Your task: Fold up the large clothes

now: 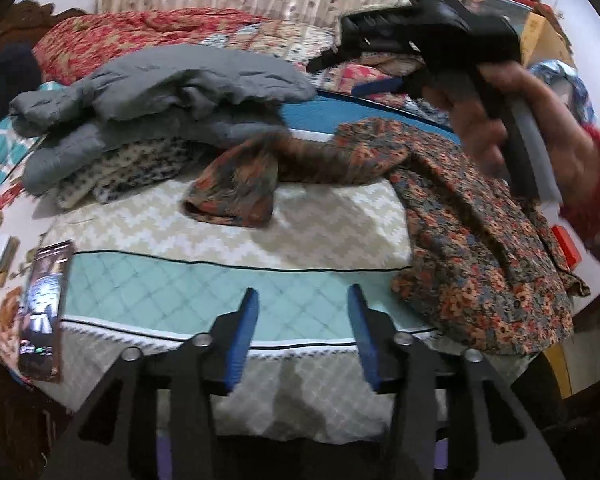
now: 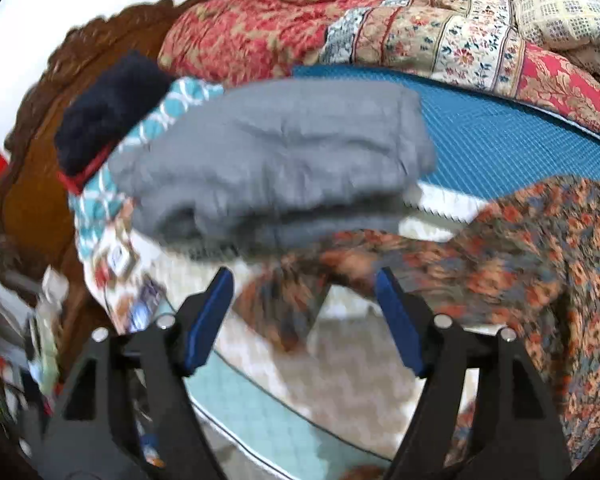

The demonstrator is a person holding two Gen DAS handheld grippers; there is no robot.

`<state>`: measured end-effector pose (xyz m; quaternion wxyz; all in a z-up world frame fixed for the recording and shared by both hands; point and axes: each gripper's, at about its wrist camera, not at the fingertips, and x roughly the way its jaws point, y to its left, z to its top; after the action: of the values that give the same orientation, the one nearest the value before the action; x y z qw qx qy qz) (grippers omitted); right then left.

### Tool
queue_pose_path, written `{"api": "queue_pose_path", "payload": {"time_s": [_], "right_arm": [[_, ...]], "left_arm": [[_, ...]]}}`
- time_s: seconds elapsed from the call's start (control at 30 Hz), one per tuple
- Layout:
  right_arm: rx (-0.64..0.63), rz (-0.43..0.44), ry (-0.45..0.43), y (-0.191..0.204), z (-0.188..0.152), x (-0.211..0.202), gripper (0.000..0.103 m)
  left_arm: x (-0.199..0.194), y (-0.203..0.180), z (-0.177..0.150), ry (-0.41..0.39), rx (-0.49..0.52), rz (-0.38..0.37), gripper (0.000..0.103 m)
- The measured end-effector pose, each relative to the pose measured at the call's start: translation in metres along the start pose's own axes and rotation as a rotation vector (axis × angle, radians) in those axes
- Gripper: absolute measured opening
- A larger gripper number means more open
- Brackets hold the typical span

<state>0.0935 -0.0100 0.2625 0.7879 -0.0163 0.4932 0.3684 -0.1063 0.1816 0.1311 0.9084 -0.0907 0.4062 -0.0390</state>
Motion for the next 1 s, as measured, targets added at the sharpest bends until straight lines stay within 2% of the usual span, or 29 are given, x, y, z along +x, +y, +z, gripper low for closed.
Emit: {"api": "queue_pose_path", "payload": {"time_s": [0.07, 0.13, 0.2, 0.3, 0.37, 0.43, 0.53, 0.6, 0.7, 0.73, 0.77, 0.8, 0.83, 0.9, 1.0], "right_arm": [[0.044, 0.011, -0.032, -0.027, -0.033, -0.025, 0.071], [0.086, -0.028, -0.072, -0.067, -0.076, -0.055, 0.071], [0.127, -0.131, -0.109, -0.112, -0.126, -0.101, 0.071], [0.254, -0.317, -0.163, -0.174, -0.205, -0.171, 0.075], [0.332, -0.434, -0.187, -0.203, -0.257, -0.208, 0.077], [0.423, -0.502, -0.2, -0.226, -0.302, -0.235, 0.08], [0.576, -0.525, -0.205, -0.261, -0.369, -0.253, 0.081], [0.62, -0.513, -0.191, -0.274, -0.392, -0.246, 0.081], [0.619, -0.453, -0.178, -0.273, -0.404, -0.226, 0.081], [0.578, -0.469, -0.169, -0.267, -0.403, -0.219, 0.081], [0.539, -0.499, -0.156, -0.26, -0.399, -0.215, 0.062], [0.5, -0.532, -0.138, -0.254, -0.396, -0.213, 0.025], [0.494, -0.511, -0.14, -0.255, -0.393, -0.218, 0.006], [0.514, -0.47, -0.205, -0.253, -0.388, -0.242, 0.004], [0.418, -0.515, -0.281, -0.233, -0.379, -0.282, 0.004]], "left_arm": [[0.012, -0.024, 0.002, 0.02, 0.046, -0.048, 0.0], [0.024, -0.041, 0.006, 0.04, 0.092, -0.092, 0.0], [0.039, -0.067, 0.011, 0.051, 0.161, -0.131, 0.0], [0.068, -0.101, 0.017, 0.08, 0.261, -0.137, 0.0], [0.089, -0.117, 0.02, 0.127, 0.277, -0.155, 0.0], [0.107, -0.121, 0.023, 0.183, 0.268, -0.191, 0.0], [0.134, -0.129, 0.018, 0.277, 0.265, -0.216, 0.0], [0.15, -0.132, 0.008, 0.332, 0.27, -0.187, 0.0], [0.146, -0.144, -0.002, 0.346, 0.297, -0.143, 0.0], [0.141, -0.148, -0.004, 0.365, 0.299, -0.159, 0.017], [0.132, -0.155, -0.005, 0.389, 0.296, -0.189, 0.028], [0.122, -0.16, -0.005, 0.385, 0.298, -0.192, 0.03], [0.109, -0.165, -0.004, 0.362, 0.302, -0.193, 0.031], [0.068, -0.174, 0.002, 0.317, 0.292, -0.259, 0.031], [0.002, -0.176, 0.004, 0.237, 0.273, -0.344, 0.031]]}}
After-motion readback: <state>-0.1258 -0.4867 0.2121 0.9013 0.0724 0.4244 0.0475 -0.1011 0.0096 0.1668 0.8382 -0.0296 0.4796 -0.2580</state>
